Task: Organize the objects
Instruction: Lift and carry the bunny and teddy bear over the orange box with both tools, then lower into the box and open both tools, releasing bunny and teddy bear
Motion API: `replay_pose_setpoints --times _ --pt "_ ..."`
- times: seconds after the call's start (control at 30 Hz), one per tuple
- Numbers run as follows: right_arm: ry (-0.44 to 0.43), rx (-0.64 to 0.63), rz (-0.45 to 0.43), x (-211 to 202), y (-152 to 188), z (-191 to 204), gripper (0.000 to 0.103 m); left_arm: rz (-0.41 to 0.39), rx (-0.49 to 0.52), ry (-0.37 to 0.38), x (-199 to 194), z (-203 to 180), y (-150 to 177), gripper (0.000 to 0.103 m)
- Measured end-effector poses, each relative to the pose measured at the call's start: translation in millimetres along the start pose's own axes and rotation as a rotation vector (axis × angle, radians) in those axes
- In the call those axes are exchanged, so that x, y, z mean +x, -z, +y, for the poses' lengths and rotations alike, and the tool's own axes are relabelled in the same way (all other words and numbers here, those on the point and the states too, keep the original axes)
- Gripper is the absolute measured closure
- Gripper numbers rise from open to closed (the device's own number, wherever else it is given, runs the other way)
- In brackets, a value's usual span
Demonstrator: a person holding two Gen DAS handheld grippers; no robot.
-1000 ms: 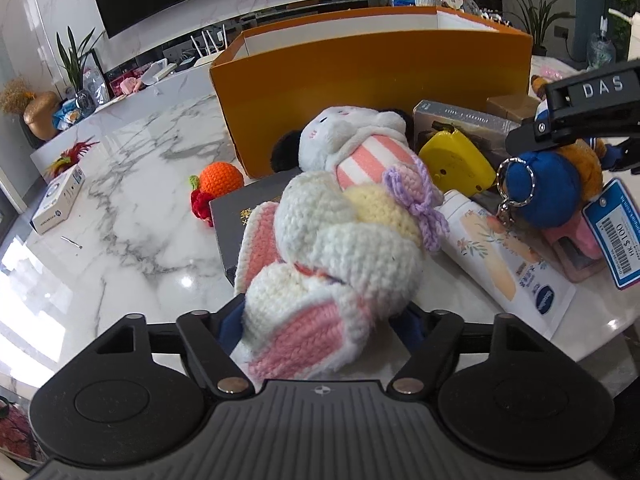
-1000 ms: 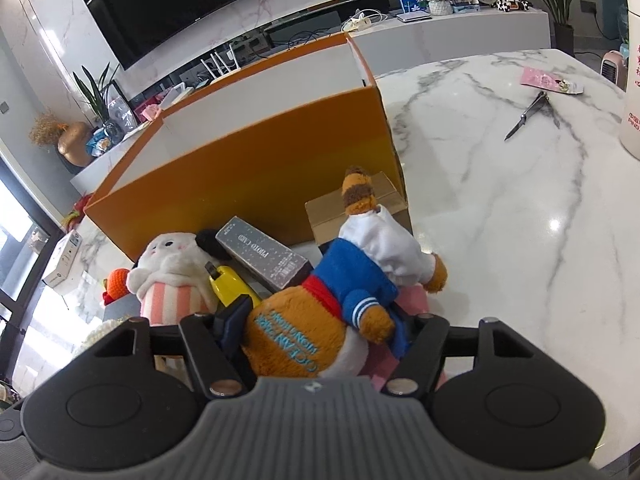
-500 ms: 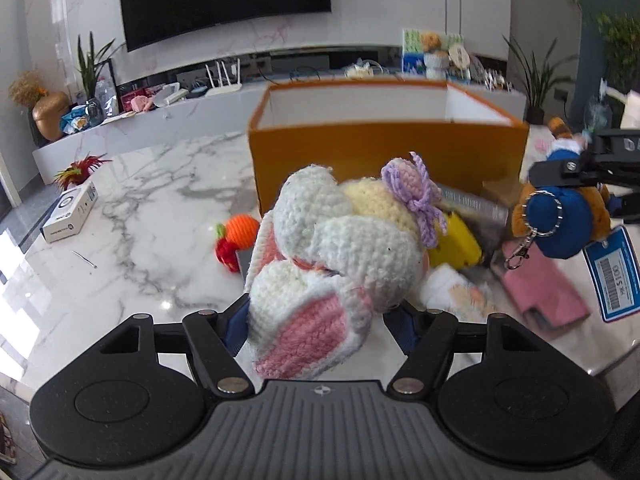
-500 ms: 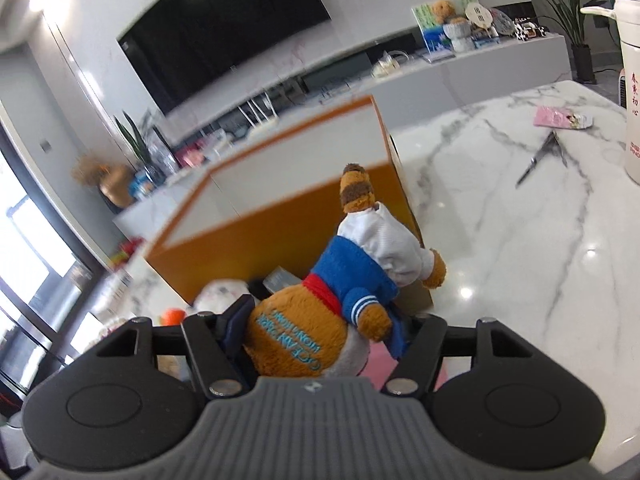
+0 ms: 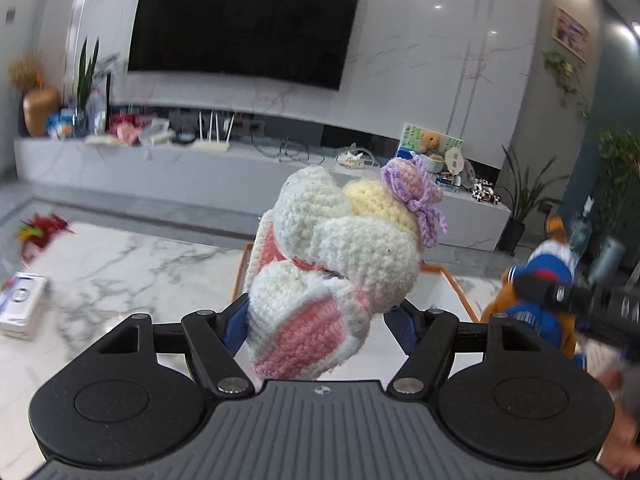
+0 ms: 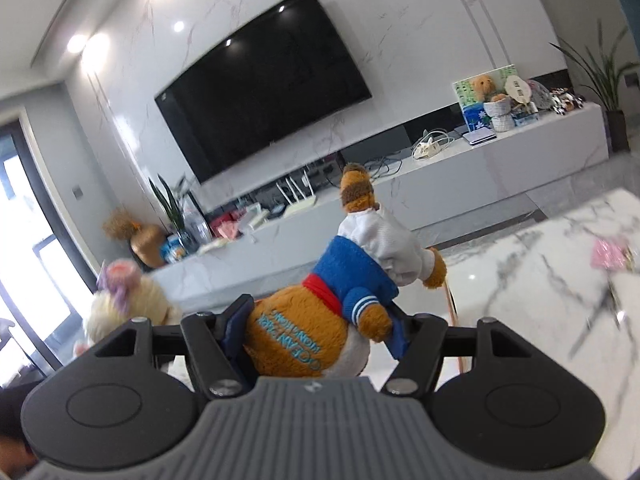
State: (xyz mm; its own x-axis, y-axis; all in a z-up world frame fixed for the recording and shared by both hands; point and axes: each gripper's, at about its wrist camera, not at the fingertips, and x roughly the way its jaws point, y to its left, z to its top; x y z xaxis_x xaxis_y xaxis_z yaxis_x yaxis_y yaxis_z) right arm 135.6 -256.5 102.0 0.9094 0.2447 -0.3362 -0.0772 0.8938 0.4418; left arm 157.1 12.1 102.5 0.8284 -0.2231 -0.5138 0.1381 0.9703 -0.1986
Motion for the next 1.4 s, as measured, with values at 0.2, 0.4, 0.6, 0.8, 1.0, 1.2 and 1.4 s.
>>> replay_pose_setpoints --times 0.2,0.4,0.6,0.8,1.0,1.2,1.4 --pt "0.057 -0.064 0.146 84 8 -7 0.035 0.127 -0.073 -0.009 77 22 -13 0.021" --pt "0.146 -0.186 0.331 145 24 -12 0.035 0.284 -0.070 -0.034 137 28 6 0.021" --pt "0.217 -0.244 0.486 177 41 -27 0.035 0.352 0.060 -0.151 167 14 14 0.019" --pt "0.258 -0.367 0.577 185 52 -22 0.034 0.403 0.091 -0.085 180 -8 19 0.018" --pt "0.300 -0.377 0.591 190 51 -19 0.028 0.450 0.076 -0.102 182 -11 21 0.030" --pt "0.299 -0.417 0.586 181 53 -9 0.016 0.439 0.046 -0.101 176 -6 13 0.030" --pt "0.272 -0.445 0.515 165 41 -1 0.006 0.374 0.032 -0.076 154 -8 -4 0.029"
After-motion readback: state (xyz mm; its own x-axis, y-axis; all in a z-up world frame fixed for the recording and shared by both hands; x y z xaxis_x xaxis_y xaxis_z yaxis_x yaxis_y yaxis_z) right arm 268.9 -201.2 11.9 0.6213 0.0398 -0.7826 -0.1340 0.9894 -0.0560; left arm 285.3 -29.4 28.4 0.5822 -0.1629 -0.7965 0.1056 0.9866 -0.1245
